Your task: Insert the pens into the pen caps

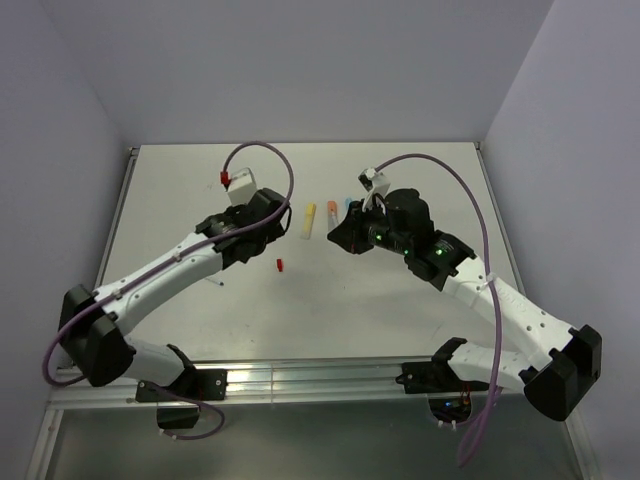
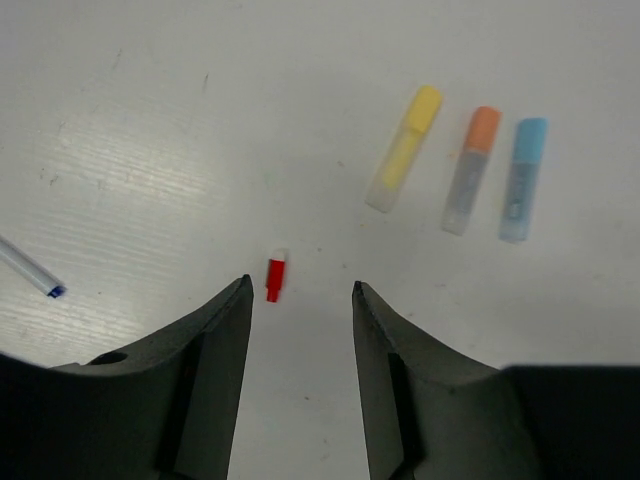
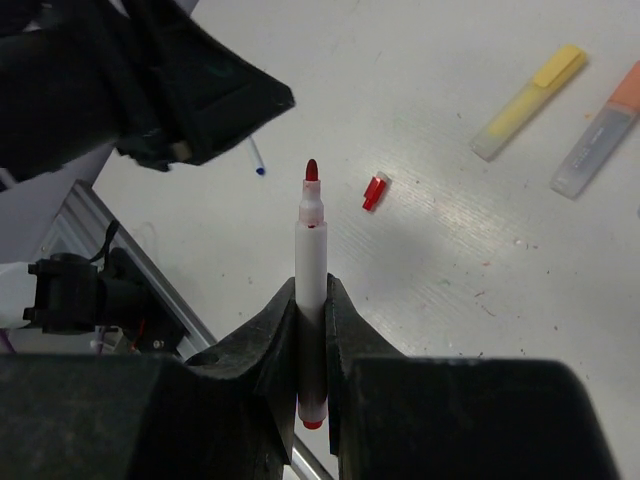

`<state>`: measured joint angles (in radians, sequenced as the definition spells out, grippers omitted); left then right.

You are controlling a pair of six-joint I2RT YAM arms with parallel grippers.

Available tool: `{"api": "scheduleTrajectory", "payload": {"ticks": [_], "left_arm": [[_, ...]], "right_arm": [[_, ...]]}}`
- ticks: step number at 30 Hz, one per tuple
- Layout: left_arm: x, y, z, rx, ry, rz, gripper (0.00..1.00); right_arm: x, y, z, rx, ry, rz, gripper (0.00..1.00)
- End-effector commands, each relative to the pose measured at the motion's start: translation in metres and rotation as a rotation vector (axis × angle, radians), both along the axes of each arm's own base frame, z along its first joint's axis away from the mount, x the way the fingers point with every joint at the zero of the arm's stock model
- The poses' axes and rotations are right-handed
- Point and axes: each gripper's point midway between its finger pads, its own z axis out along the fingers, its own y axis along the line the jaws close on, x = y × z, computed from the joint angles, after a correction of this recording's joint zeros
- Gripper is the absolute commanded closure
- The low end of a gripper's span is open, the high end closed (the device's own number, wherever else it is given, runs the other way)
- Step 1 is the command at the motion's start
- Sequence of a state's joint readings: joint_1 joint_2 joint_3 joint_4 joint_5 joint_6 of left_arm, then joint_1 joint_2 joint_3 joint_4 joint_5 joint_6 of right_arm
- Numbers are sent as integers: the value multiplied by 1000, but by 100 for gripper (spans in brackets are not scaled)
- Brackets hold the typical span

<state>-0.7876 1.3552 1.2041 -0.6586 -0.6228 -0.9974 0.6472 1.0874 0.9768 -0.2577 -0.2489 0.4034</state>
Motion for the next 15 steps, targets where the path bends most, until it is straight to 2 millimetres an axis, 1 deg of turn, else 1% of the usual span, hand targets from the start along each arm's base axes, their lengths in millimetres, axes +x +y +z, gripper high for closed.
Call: {"api": "scheduleTrajectory", "payload": {"ticks": [1, 2, 3, 5, 6, 7, 8, 11, 14, 15], "left_arm": [[8, -5, -32, 96, 77, -54, 51], [10, -6, -39, 108, 89, -54, 51], [12, -9, -52, 131, 116, -62, 50], [15, -12, -65, 151, 135, -71, 50], [17, -14, -78, 174, 166, -78, 50], [19, -15, -84, 183, 176, -76, 51], [21, -14, -95, 202, 198, -75, 51], [24, -20, -110, 203, 220, -110, 51], [26, -23, -132, 227, 262, -145, 53], [28, -24, -135, 233, 268, -158, 53]], "right_arm": [[3, -9, 11, 14, -43, -36, 100], [4, -9, 11, 13, -43, -39, 100], [4, -10, 11, 13, -45, -44, 100], [4, -11, 13, 15, -48, -45, 100], [4, -12, 13, 17, -50, -47, 100], [4, -12, 13, 16, -49, -49, 100], [4, -12, 12, 14, -46, -47, 100], [4, -13, 12, 17, -50, -49, 100], [4, -13, 14, 23, -53, -48, 100], [3, -13, 15, 24, -54, -46, 100]]}}
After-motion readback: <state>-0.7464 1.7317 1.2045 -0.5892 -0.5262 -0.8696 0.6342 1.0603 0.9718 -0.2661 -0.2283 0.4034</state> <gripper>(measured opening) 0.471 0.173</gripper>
